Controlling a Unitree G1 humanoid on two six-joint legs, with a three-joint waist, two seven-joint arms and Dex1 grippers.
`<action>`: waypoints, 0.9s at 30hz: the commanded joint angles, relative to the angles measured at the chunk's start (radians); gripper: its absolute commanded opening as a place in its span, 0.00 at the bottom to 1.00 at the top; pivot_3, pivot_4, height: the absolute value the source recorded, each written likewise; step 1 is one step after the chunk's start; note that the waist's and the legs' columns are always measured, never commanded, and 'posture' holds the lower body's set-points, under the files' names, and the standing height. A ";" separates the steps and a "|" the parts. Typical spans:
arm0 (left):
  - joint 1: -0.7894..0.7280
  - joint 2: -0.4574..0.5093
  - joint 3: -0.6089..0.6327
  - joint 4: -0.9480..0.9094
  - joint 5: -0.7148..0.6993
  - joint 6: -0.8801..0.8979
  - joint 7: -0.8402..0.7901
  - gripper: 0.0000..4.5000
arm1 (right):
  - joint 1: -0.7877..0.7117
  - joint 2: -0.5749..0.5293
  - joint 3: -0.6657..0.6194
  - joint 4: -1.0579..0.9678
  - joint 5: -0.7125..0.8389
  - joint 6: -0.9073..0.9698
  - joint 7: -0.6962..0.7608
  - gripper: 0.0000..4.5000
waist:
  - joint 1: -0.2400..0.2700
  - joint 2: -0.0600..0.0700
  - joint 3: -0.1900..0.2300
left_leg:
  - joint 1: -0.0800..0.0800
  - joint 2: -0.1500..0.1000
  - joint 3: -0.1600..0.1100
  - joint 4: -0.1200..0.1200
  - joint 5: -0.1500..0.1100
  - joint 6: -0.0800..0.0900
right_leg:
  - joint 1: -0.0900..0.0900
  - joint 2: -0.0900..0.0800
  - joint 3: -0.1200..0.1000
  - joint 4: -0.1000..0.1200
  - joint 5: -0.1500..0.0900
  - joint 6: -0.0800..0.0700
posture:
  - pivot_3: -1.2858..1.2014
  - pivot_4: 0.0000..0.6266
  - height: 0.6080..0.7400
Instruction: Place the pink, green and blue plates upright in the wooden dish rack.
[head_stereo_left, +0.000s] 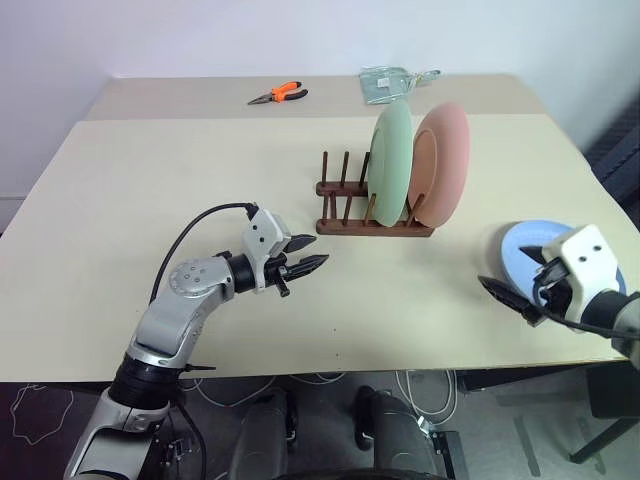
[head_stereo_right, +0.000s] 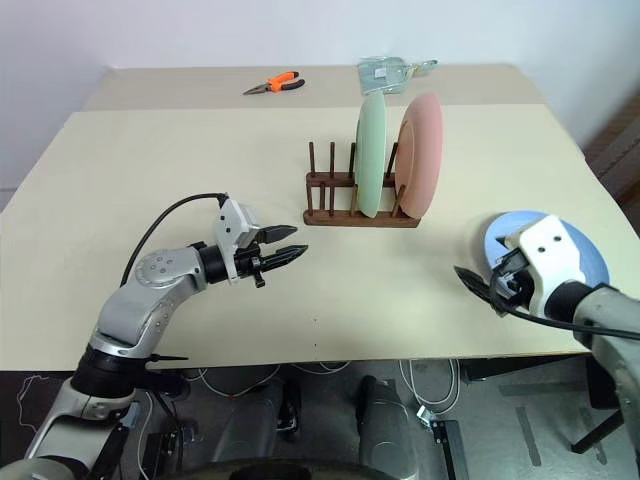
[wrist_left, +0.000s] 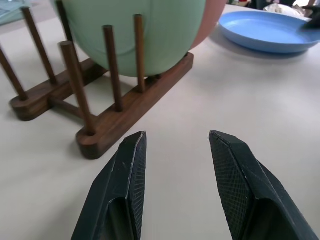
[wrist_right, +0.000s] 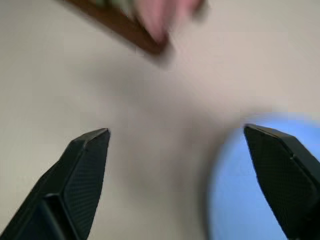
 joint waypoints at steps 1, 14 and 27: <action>-0.016 -0.007 -0.010 -0.021 0.002 -0.029 -0.018 0.45 | -0.007 0.019 0.045 0.059 -0.107 -0.036 -0.069 0.91 | 0.000 0.000 0.000 | 0.000 0.000 0.000 0.000 0.000 0.000 | 0.000 0.000 0.000 0.000 0.000 0.000 | 0.52 0.24 1.00; 0.001 -0.009 -0.013 -0.037 0.017 -0.027 -0.019 0.45 | -0.085 0.031 0.063 0.086 -0.210 -0.049 -0.090 0.01 | 0.003 0.000 0.000 | -0.001 -0.001 0.000 0.000 0.000 0.000 | -0.002 0.000 0.000 0.001 0.000 0.000 | 0.52 0.24 1.00; 0.003 -0.005 0.049 0.025 0.029 -0.049 0.015 0.45 | -0.824 0.205 -0.076 -0.102 0.248 -0.055 -0.157 0.01 | -0.005 0.002 0.001 | 0.001 -0.001 -0.001 0.001 0.001 0.002 | -0.006 0.003 0.001 0.005 0.003 -0.003 | 0.52 0.24 1.00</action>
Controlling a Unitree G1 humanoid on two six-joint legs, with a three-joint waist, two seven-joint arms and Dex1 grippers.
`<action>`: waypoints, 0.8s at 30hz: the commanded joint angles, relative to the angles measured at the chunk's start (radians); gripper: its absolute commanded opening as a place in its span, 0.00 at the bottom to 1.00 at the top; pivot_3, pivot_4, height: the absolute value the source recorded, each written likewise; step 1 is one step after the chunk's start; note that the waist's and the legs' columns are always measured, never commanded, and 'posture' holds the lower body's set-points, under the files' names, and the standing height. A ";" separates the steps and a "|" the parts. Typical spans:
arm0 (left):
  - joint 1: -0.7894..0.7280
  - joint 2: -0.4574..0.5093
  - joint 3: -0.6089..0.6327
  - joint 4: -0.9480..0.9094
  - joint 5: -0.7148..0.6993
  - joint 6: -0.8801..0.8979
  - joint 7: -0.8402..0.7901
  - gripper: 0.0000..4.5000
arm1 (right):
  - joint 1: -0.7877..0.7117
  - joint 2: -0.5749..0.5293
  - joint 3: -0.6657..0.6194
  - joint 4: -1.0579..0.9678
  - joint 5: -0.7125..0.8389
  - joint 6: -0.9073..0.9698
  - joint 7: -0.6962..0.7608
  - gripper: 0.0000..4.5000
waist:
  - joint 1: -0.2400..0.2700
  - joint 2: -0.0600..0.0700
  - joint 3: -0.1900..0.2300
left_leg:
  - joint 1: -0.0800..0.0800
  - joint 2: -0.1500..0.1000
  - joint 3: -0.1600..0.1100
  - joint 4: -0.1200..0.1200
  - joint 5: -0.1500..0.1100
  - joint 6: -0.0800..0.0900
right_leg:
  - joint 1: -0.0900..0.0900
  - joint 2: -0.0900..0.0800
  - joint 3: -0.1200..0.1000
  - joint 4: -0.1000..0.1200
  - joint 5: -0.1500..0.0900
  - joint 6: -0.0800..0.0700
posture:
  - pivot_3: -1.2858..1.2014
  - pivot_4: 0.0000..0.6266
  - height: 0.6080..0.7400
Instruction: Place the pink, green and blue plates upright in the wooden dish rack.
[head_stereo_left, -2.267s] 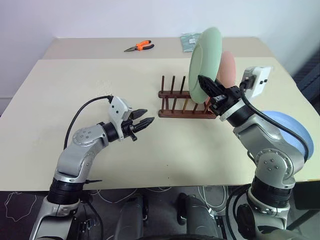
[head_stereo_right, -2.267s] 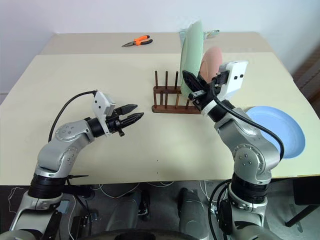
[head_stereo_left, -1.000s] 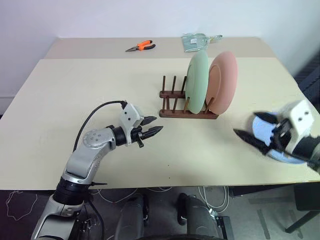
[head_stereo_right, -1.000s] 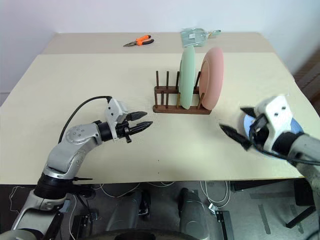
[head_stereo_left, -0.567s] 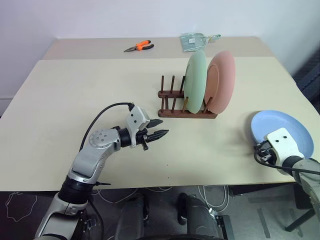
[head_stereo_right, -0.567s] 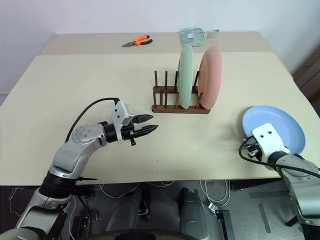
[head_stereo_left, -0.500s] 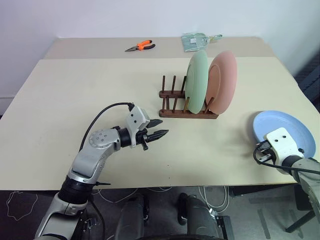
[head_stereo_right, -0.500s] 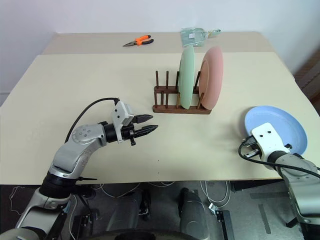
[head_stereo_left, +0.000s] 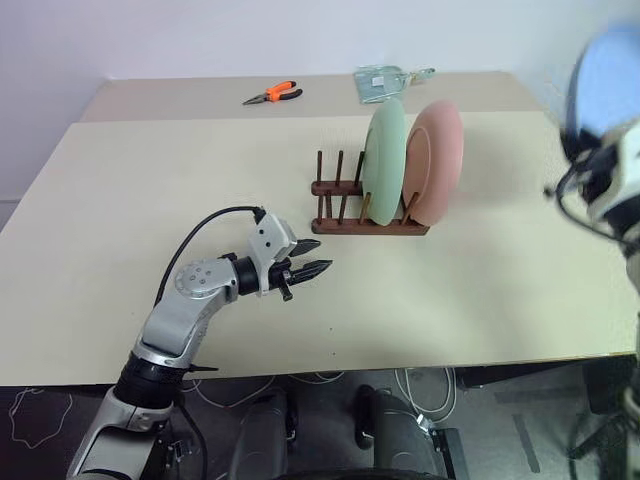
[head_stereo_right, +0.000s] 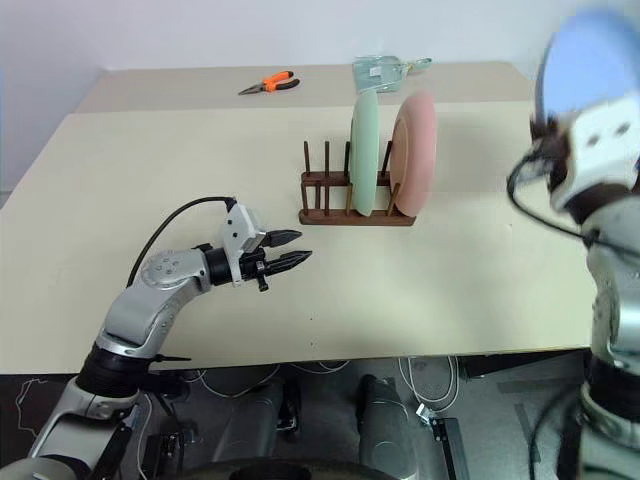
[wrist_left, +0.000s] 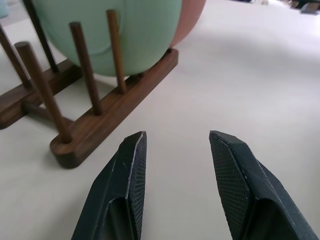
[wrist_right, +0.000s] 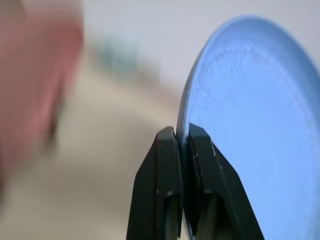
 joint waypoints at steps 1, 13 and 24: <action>-0.001 -0.016 0.069 0.012 -0.014 -0.024 0.046 0.45 | -0.193 0.065 -0.006 -0.150 0.320 0.106 -0.015 0.01 | 0.001 0.000 0.000 | 0.000 0.000 -0.001 0.000 0.001 0.001 | 0.000 0.000 0.000 0.001 0.000 0.000 | 0.52 0.24 1.00; -0.002 0.016 0.183 0.193 0.032 -0.152 0.106 0.45 | -0.355 0.619 0.221 -0.079 0.915 0.155 -0.545 0.01 | 0.006 0.000 0.000 | -0.001 0.003 -0.001 0.001 0.001 0.000 | 0.001 0.003 0.000 0.000 0.003 -0.006 | 0.52 0.24 1.00; 0.031 0.022 0.196 0.140 0.019 -0.129 0.103 0.45 | -0.279 0.678 0.288 0.052 0.911 0.151 -0.637 0.01 | -0.007 0.000 0.000 | -0.001 0.003 0.002 0.000 0.002 0.000 | -0.001 0.003 0.002 0.001 0.003 -0.006 | 0.52 0.24 1.00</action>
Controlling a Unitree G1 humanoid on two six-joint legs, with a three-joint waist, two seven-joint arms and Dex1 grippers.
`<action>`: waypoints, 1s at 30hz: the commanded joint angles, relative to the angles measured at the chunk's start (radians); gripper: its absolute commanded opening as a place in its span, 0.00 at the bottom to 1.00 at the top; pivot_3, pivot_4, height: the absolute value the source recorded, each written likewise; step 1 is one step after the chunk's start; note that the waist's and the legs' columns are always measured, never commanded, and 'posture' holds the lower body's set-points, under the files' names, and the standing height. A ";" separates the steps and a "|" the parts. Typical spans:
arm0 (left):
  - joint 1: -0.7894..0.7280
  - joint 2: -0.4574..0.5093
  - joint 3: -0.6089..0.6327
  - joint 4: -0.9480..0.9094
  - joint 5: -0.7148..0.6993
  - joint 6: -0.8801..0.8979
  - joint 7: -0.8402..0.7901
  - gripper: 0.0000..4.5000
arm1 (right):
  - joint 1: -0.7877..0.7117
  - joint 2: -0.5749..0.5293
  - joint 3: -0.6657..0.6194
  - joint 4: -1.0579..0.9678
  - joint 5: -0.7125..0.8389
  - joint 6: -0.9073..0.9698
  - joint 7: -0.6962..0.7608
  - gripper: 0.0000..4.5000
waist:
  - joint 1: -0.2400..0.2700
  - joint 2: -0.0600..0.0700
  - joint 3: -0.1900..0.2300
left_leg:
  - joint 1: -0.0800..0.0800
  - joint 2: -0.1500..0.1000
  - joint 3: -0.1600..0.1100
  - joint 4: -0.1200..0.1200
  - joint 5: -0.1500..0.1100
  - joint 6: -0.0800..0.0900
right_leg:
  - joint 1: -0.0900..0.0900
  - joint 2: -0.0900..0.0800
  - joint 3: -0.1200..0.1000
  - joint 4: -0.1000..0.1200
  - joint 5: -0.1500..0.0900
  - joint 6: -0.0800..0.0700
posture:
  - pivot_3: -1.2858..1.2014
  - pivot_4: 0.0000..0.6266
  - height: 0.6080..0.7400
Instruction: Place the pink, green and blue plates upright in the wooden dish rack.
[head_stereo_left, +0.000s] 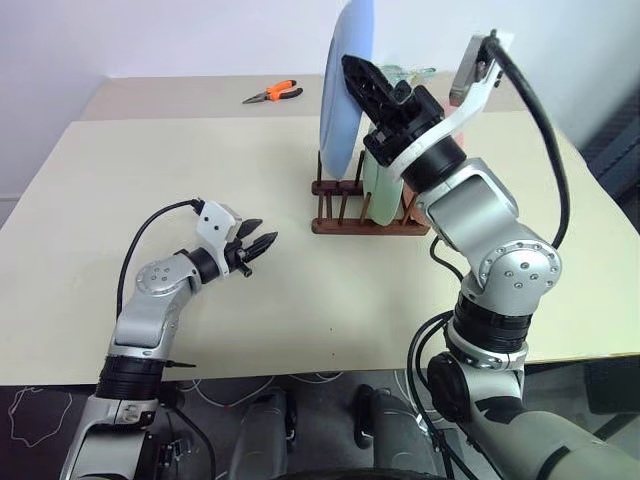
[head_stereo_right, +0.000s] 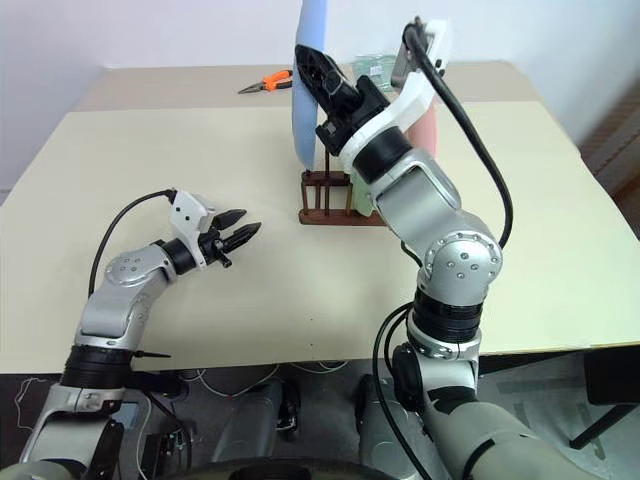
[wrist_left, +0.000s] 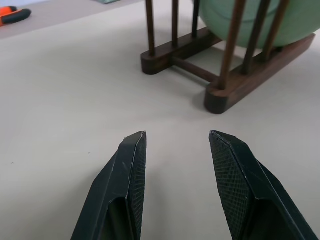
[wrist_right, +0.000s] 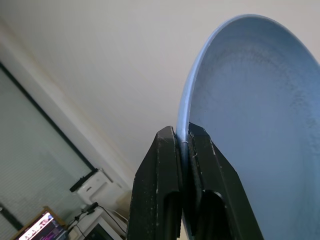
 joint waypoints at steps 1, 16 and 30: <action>0.004 0.007 0.006 -0.046 -0.005 -0.001 0.000 0.45 | 0.010 0.010 0.022 0.001 0.020 0.000 -0.003 0.01 | -0.005 0.000 0.000 | 0.000 0.000 0.000 0.000 0.000 0.000 | 0.000 0.000 0.000 0.000 0.000 0.000 | 0.52 0.24 1.00; -0.002 -0.005 -0.024 -0.046 0.007 -0.005 0.001 0.45 | -0.060 -0.011 -0.013 0.352 0.006 0.057 -0.028 0.01 | -0.016 0.000 0.000 | 0.000 0.001 0.000 -0.001 0.001 -0.001 | -0.001 0.001 0.000 0.000 0.000 0.000 | 0.52 0.24 1.00; 0.015 -0.011 -0.038 -0.072 0.012 0.004 0.006 0.45 | -0.136 -0.177 0.064 0.187 -0.170 0.096 0.210 0.75 | -0.013 0.000 0.000 | 0.000 0.001 0.000 -0.002 0.001 -0.001 | -0.001 0.001 0.000 -0.001 0.000 0.000 | 0.52 0.24 1.00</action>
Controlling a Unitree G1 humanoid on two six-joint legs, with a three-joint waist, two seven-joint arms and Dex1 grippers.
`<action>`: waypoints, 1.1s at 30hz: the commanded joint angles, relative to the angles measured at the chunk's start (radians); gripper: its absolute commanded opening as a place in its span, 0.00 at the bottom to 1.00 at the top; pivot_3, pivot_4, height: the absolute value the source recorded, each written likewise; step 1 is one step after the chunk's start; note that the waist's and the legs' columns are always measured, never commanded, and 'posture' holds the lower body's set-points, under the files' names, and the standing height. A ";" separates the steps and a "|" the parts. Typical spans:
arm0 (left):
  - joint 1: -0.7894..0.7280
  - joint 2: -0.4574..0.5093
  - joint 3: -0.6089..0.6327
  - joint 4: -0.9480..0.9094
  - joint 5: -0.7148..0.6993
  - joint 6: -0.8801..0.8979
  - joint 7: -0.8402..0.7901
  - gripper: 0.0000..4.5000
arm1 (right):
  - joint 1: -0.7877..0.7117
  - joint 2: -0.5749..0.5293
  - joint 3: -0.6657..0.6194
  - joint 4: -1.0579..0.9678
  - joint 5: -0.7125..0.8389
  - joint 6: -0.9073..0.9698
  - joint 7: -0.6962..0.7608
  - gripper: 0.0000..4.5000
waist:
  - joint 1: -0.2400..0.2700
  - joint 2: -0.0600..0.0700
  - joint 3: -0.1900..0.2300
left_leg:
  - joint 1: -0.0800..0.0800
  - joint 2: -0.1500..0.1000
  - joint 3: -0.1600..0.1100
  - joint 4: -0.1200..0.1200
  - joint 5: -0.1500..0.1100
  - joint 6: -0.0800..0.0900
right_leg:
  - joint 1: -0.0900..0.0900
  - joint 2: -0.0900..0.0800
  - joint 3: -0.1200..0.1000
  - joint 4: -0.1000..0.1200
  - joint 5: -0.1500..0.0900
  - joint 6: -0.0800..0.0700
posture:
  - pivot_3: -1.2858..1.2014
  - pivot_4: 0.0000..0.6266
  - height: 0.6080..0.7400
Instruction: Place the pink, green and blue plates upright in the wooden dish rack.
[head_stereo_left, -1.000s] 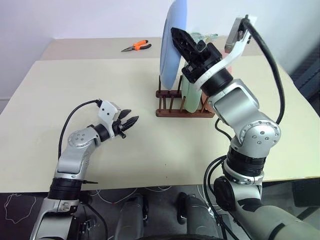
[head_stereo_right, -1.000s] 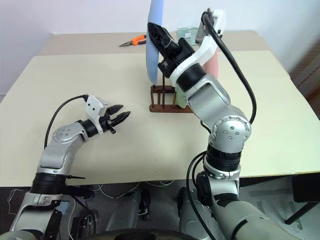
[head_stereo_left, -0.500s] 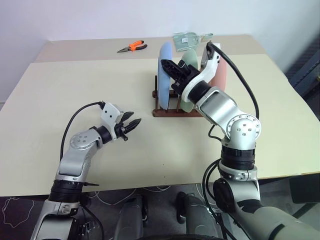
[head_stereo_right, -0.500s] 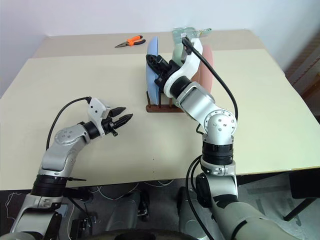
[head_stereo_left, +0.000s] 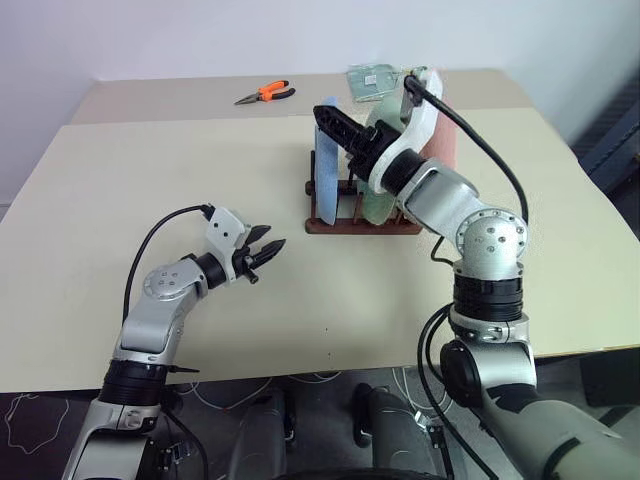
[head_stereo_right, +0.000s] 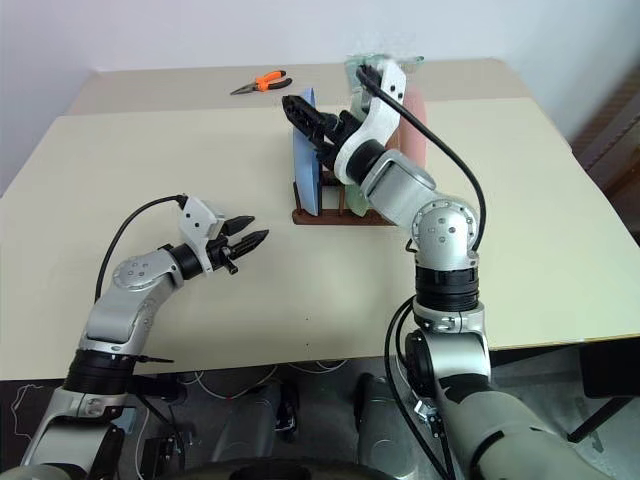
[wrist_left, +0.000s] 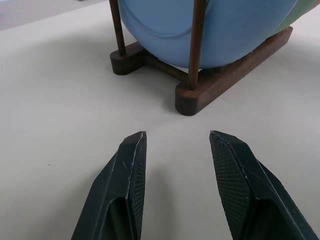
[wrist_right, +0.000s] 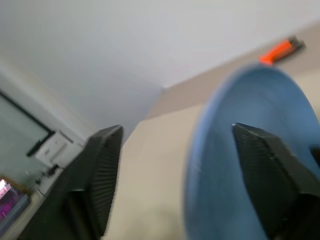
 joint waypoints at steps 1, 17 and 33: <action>0.006 -0.002 0.001 -0.046 -0.004 -0.001 0.002 0.45 | -0.046 -0.078 0.017 -0.139 -0.024 0.033 0.078 0.75 | 0.001 0.000 0.000 | 0.000 0.000 0.000 0.000 0.000 0.000 | 0.000 0.000 0.000 0.000 0.000 0.000 | 0.52 0.24 1.00; 0.027 0.057 0.005 -0.025 0.045 -0.041 -0.021 0.45 | 0.822 -0.761 -0.530 -0.493 -0.226 -0.010 0.650 0.75 | 0.048 -0.002 -0.001 | 0.002 -0.004 0.000 -0.009 -0.002 -0.003 | 0.002 -0.003 0.000 -0.008 -0.004 0.005 | 0.52 0.24 1.00; 0.067 0.079 0.019 -0.054 0.055 -0.047 -0.007 0.45 | 0.976 -0.673 -0.291 -0.185 -0.674 -0.431 0.801 0.75 | 0.024 0.000 -0.001 | 0.002 -0.001 -0.001 -0.012 -0.002 -0.003 | 0.003 0.001 -0.003 -0.025 0.009 0.002 | 0.52 0.24 1.00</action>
